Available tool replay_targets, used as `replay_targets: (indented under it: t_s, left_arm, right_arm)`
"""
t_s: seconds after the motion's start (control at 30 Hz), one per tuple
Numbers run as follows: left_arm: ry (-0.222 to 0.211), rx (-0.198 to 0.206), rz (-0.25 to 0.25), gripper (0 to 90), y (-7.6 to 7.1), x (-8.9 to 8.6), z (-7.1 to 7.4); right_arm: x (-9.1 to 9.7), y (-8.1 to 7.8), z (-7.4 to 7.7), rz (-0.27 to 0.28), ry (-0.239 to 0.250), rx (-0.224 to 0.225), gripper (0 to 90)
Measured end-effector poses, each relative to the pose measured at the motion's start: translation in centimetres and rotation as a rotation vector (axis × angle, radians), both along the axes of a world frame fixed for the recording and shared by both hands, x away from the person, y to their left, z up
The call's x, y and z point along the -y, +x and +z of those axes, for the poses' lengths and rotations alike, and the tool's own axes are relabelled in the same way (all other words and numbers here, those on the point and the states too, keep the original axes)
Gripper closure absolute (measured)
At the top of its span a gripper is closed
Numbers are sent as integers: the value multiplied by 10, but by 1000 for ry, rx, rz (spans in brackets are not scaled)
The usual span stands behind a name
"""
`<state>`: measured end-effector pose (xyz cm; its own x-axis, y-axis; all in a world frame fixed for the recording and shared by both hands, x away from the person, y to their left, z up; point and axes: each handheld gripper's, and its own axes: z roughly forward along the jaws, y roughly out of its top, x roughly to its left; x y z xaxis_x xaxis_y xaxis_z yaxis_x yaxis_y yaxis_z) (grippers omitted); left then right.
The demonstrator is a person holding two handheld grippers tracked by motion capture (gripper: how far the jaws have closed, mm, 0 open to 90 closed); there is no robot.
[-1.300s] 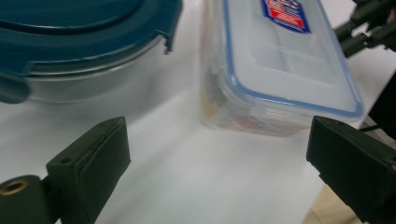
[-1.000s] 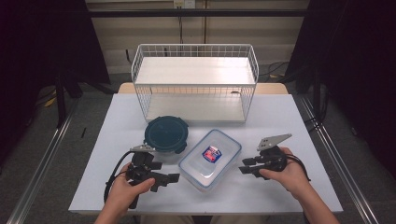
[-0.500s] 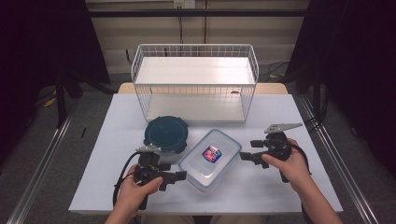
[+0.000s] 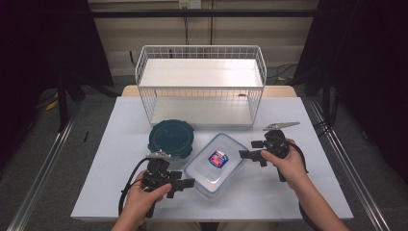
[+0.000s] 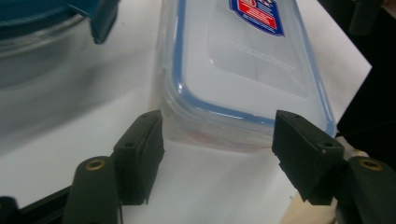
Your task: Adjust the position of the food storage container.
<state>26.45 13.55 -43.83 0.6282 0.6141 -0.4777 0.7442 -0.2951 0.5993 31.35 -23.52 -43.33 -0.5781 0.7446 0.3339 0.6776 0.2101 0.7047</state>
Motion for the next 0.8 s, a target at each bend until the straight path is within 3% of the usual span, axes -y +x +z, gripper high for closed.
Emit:
replay_targets:
  t_s: [0.2,0.23,0.33,0.5,0.67,0.8]
  left_arm:
    - [-6,12,6,358,-1,3,-2]
    - [-11,13,13,353,-1,4,-2]
    - [-21,12,24,356,-1,4,-1]
    - [-34,23,46,342,-2,5,-2]
    - [-20,-54,47,375,-2,5,-1]
    - [-16,-63,49,378,-3,6,-1]
  right_arm:
    - [-1,7,-3,-21,19,-3,296]
    - [-1,9,-5,-21,10,0,347]
    - [-1,10,-8,-26,51,-26,361]
    - [-2,10,-8,-36,48,-15,383]
    - [-2,12,-10,-53,77,-30,400]
    - [-3,11,-9,-40,72,-31,419]
